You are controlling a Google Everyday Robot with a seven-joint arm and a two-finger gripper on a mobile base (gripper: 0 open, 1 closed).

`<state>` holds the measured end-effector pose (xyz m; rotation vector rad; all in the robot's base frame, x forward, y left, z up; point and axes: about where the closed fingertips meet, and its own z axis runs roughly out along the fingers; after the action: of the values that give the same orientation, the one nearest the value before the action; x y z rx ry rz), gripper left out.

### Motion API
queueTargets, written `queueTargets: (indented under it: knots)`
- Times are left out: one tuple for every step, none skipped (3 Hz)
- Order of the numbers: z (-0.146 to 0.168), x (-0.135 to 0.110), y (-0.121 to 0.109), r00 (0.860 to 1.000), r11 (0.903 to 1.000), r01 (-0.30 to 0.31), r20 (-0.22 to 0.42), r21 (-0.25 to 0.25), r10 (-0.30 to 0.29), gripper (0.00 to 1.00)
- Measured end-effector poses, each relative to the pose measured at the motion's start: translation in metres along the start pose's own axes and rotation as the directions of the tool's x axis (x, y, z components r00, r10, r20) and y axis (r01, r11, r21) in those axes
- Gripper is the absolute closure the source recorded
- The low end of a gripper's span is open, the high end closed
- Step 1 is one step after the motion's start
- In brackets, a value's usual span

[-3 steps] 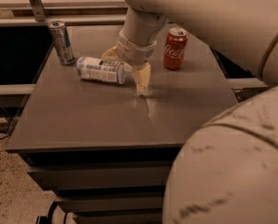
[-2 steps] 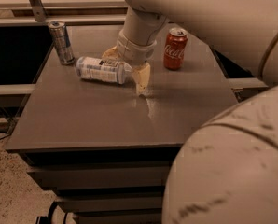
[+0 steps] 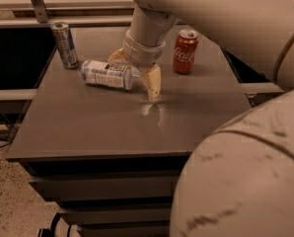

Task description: Place blue plastic bottle upright

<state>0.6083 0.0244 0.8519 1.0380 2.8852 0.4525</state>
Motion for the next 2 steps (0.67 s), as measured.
queueTargets:
  knots:
    - [-0.0003, -0.0001, 0.0001, 1.0, 1.0, 0.0, 0.0, 0.0, 0.0, 0.0]
    - [-0.0044, -0.0081, 0.0098, 1.0, 0.9993, -0.028, -0.003, -0.026, 0.028, 0.0]
